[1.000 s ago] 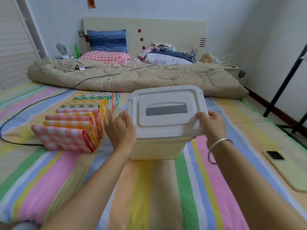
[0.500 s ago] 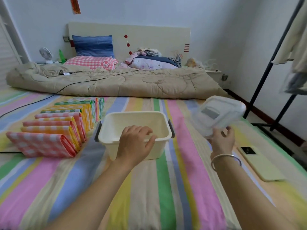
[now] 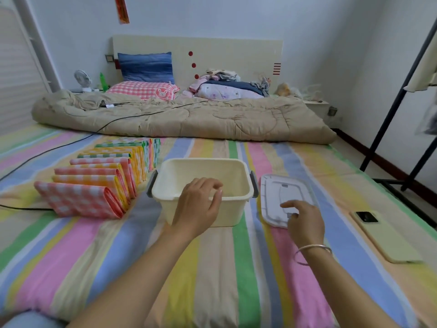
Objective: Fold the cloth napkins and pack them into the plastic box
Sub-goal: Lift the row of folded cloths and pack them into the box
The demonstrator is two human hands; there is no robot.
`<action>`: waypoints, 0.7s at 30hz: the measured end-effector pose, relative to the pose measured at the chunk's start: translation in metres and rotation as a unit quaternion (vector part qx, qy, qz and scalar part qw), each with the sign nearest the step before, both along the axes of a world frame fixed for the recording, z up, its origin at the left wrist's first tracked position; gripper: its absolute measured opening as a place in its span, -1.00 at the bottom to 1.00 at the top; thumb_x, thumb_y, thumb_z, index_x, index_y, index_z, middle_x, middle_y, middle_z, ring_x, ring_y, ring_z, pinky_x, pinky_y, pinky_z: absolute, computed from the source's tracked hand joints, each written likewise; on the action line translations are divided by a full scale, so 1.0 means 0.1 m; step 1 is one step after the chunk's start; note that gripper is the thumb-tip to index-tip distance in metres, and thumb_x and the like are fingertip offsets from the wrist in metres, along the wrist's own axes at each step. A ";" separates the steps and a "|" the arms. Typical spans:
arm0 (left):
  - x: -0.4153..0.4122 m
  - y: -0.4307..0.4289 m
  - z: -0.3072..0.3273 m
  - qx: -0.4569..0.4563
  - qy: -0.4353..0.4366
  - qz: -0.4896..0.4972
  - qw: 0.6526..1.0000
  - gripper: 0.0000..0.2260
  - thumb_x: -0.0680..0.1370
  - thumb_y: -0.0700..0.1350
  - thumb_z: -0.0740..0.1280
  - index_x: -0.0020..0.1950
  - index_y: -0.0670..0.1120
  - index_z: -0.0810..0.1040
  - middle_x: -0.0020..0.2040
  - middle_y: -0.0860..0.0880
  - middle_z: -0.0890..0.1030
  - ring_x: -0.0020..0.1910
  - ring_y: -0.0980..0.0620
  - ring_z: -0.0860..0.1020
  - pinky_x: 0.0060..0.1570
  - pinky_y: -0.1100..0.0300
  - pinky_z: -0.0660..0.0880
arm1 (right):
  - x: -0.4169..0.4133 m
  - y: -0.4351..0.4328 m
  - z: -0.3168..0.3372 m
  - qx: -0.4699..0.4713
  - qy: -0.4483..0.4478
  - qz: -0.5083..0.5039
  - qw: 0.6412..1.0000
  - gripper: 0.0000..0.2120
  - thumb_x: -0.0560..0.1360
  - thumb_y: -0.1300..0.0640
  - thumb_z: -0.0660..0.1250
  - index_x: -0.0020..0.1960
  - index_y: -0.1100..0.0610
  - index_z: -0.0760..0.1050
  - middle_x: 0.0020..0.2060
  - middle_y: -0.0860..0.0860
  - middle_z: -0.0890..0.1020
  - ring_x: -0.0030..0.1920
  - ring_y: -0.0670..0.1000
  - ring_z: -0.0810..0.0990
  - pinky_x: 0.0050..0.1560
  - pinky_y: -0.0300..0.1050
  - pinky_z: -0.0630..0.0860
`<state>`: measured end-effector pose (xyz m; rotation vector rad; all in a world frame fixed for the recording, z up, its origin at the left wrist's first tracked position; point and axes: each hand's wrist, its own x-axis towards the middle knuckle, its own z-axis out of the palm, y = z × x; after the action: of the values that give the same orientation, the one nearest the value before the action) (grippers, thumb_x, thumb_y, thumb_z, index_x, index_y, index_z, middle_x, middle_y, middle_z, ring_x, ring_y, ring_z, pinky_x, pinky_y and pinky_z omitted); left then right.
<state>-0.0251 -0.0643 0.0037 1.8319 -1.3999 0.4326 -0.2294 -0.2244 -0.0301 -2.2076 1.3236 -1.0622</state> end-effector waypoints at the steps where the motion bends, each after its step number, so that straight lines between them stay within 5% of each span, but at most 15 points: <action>1: 0.05 0.08 0.02 -0.040 0.023 0.018 0.999 -0.72 0.60 -0.06 0.12 0.09 -0.08 0.60 0.00 0.04 0.62 -0.01 0.06 0.53 -0.01 0.15 0.44 | 0.13 0.06 0.12 -0.024 -0.029 0.017 0.999 -0.53 0.32 0.50 0.17 -0.09 0.04 0.66 -0.02 0.06 0.67 0.07 0.18 0.53 -0.14 -0.08 0.36; 6: 0.43 0.73 0.03 -0.202 0.145 0.246 0.937 -0.79 0.50 -0.22 0.11 -0.03 -0.10 0.53 -0.09 -0.02 0.62 -0.17 -0.04 0.51 -0.26 0.10 0.34 | 0.98 0.64 0.77 -0.114 -0.119 0.133 0.977 -0.61 0.32 0.46 0.15 -0.22 0.03 0.60 -0.22 -0.06 0.54 -0.10 0.06 0.44 -0.16 -0.08 0.32; 8: 0.56 1.00 -0.05 -0.237 0.239 0.343 0.877 -0.82 0.51 -0.23 0.14 -0.05 -0.10 0.53 -0.09 -0.07 0.63 -0.17 -0.10 0.48 -0.23 0.10 0.30 | 1.35 0.89 0.92 -0.121 -0.127 0.180 0.968 -0.64 0.34 0.45 0.17 -0.23 0.04 0.59 -0.24 -0.08 0.52 -0.11 0.04 0.43 -0.15 -0.07 0.34; 11: 0.90 1.31 -0.06 -0.279 0.417 0.437 0.747 -0.79 0.59 -0.21 0.17 0.12 -0.14 0.56 0.15 -0.18 0.62 0.13 -0.23 0.52 0.00 0.06 0.37 | 1.89 1.17 1.06 -0.124 -0.091 0.244 0.958 -0.68 0.39 0.41 0.20 -0.17 0.06 0.61 -0.16 0.00 0.58 -0.05 0.12 0.47 -0.07 0.01 0.40; 13: 1.26 1.41 -0.07 -0.276 0.502 0.438 0.693 -0.69 0.62 -0.02 0.23 0.26 -0.16 0.52 0.24 -0.20 0.60 0.22 -0.23 0.54 0.11 0.01 0.47 | 2.24 1.24 1.12 -0.092 -0.022 0.274 0.957 -0.70 0.46 0.35 0.20 -0.02 0.05 0.62 -0.02 0.03 0.59 0.08 0.11 0.45 0.07 0.00 0.41; 17: 1.76 1.41 -0.09 -0.300 0.656 0.238 0.651 -0.30 0.44 0.31 0.41 0.48 0.05 0.36 0.20 -0.07 0.64 0.03 -0.07 0.67 -0.33 0.04 0.61 | 2.92 1.07 1.16 -0.009 0.066 0.288 0.955 -0.69 0.53 0.20 0.23 0.26 0.05 0.50 0.24 0.05 0.51 0.28 0.09 0.42 0.26 -0.01 0.41; 19: 1.88 1.38 -0.04 -0.228 0.681 0.218 0.661 -0.32 0.41 0.33 0.44 0.41 0.01 0.43 0.19 -0.06 0.62 0.09 -0.07 0.62 -0.24 0.01 0.59 | 3.27 0.85 1.18 0.035 0.099 0.268 0.958 -0.70 0.55 0.12 0.24 0.27 0.08 0.49 0.23 0.08 0.52 0.25 0.12 0.47 0.22 -0.05 0.43; 21: 2.01 1.35 -0.04 -0.160 0.705 0.216 0.656 -0.37 0.37 0.35 0.43 0.26 -0.05 0.52 0.10 -0.07 0.61 0.08 -0.06 0.59 -0.05 -0.05 0.58 | 3.59 0.65 1.23 0.092 0.120 0.244 0.958 -0.82 0.56 0.12 0.20 0.04 0.13 0.55 -0.04 0.12 0.58 0.03 0.17 0.53 -0.05 -0.08 0.47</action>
<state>0.1761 0.0709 -0.0001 1.4339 0.2104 -0.4958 0.1293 -0.1599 0.0925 -2.3911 0.8424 -0.4820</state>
